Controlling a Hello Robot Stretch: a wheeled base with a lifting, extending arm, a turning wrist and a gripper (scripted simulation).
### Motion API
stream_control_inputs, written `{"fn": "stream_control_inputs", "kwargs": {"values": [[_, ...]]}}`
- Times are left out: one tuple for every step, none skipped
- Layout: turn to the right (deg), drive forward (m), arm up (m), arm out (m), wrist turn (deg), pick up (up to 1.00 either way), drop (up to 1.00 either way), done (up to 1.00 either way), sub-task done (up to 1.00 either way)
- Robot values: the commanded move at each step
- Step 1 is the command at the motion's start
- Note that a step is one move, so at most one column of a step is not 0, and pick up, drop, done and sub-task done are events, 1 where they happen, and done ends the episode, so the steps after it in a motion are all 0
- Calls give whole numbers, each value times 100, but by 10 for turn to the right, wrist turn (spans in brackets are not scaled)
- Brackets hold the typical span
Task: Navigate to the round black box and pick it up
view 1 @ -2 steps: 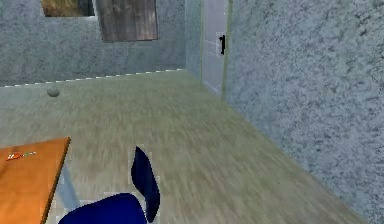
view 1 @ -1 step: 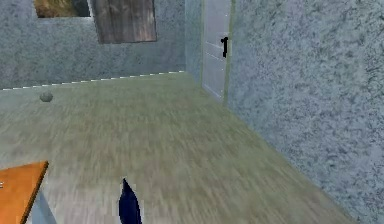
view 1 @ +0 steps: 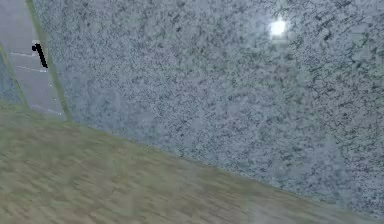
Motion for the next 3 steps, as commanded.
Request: {"fn": "stream_control_inputs", "kwargs": {"values": [[450,0,0,0,0,0,0,0,0],[330,0,0,0,0,0,0,0,0],[0,25,0,0,0,0,0,0,0]]}}
